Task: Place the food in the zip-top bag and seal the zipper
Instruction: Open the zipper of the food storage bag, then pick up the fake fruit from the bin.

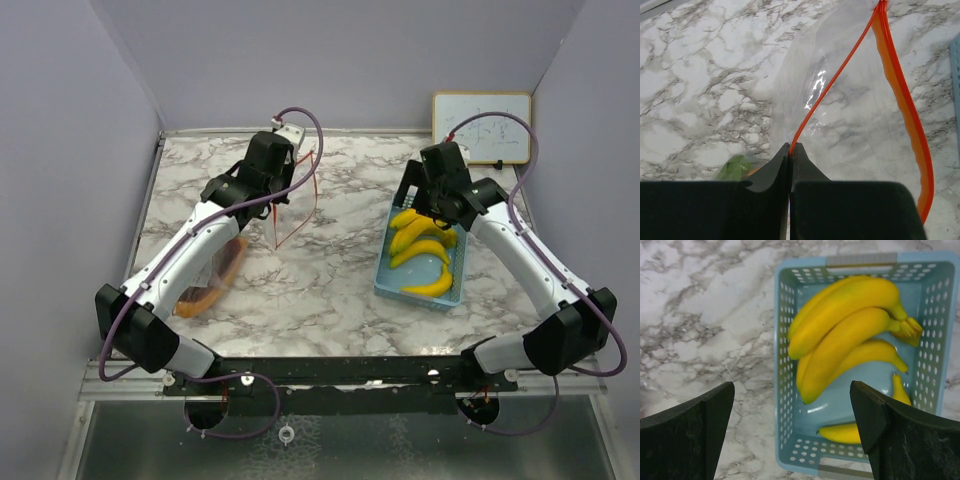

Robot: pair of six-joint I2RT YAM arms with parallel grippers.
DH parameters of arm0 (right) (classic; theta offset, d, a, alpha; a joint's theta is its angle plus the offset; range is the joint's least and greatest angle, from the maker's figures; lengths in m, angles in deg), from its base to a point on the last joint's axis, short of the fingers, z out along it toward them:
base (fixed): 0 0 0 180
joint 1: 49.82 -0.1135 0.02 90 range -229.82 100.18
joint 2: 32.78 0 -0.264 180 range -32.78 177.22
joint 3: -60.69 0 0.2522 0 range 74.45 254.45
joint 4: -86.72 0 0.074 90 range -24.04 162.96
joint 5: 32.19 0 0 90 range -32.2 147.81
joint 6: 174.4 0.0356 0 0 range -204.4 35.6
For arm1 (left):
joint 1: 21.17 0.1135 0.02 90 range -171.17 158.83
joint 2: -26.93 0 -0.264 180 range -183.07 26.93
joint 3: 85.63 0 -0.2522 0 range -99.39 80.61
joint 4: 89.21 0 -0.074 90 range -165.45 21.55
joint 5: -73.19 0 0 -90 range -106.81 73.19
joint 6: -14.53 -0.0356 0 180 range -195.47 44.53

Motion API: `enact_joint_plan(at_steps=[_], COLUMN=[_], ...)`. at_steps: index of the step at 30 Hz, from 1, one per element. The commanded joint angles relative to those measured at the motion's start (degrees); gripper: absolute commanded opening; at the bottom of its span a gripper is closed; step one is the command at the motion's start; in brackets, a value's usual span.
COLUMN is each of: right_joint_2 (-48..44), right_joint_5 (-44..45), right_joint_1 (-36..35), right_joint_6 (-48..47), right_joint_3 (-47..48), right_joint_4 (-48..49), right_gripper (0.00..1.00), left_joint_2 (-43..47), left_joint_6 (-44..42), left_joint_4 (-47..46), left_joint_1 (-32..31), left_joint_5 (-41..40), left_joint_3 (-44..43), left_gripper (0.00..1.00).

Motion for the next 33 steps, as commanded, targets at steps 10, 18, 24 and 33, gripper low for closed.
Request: enact_joint_plan(at_steps=[10,18,24,33], right_joint_2=[7.35,13.68,15.16,7.53], right_joint_5=[-13.91,-13.89,-8.78,-5.66], right_joint_1=[7.89,8.51,9.05,9.04], right_joint_6=[7.61,12.90,12.00,5.72], right_joint_3=[-6.47,-7.08,-8.76,-12.42], right_joint_4=[-0.84,2.24,3.83,6.08], right_gripper=[1.00,1.00,0.87,0.16], left_joint_2=[-3.24,-3.26,-3.66,-3.78], left_joint_6=[2.73,3.08,3.47,2.08], left_joint_4=[-5.53,-6.01,-6.22,-6.31], left_joint_1=[-2.16,-2.31,-2.39,-2.48], left_joint_5=[6.09,6.47,6.97,6.20], left_joint_3=[1.27,1.55,1.50,2.58], left_gripper=[0.00,0.00,0.00,0.00])
